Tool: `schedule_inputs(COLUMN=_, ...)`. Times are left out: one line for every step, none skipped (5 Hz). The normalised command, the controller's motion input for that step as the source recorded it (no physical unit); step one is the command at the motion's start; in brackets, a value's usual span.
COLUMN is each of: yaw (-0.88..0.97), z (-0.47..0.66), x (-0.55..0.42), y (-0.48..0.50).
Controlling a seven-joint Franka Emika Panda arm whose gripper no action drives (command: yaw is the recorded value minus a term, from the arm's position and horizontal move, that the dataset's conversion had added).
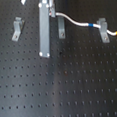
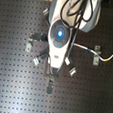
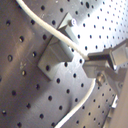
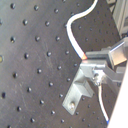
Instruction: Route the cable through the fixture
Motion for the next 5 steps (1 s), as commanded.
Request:
schedule_inputs(yaw=0.6, z=0.05, x=0.002, y=0.121)
schedule_inputs(yaw=0.87, z=0.09, x=-0.005, y=0.065)
schedule_inputs(yaw=0.04, z=0.35, x=-0.171, y=0.035)
schedule_inputs(yaw=0.25, z=0.49, x=-0.202, y=0.085)
schedule_inputs(yaw=0.17, z=0.18, x=-0.006, y=0.005)
